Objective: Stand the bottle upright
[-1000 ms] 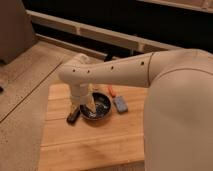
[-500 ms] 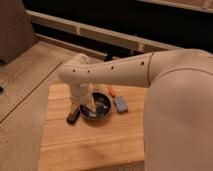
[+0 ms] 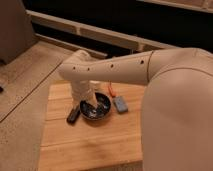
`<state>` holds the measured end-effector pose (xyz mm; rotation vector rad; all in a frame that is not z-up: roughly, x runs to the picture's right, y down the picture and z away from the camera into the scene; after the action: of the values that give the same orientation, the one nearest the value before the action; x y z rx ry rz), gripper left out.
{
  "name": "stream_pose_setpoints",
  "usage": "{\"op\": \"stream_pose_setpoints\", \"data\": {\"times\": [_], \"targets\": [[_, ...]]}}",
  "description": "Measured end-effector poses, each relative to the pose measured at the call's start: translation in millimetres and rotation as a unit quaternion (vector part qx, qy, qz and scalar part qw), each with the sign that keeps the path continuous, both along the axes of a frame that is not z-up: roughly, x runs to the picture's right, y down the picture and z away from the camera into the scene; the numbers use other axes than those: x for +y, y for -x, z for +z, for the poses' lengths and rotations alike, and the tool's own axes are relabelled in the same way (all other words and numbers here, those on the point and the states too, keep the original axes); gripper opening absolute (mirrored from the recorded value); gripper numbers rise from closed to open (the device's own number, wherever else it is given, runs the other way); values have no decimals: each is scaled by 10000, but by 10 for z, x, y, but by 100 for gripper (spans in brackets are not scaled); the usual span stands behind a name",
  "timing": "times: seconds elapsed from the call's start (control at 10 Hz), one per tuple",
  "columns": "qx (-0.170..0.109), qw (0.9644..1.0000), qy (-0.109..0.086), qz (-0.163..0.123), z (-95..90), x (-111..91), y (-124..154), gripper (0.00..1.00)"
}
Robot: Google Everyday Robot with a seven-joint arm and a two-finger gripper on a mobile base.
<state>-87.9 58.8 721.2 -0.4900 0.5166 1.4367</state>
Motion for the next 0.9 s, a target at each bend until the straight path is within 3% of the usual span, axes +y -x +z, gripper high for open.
{"op": "stream_pose_setpoints", "data": {"times": [0.4,0.6,0.7,0.9], "targets": [[196,9988,-315,-318,508,-947,-212,65],[-50,9981,-453,-422,716,-1269,-153,65],[-473,9955,-569,-586,871,-1476,64,65],[-864,9903,-703,-835,1009,-1605,285,65]]}}
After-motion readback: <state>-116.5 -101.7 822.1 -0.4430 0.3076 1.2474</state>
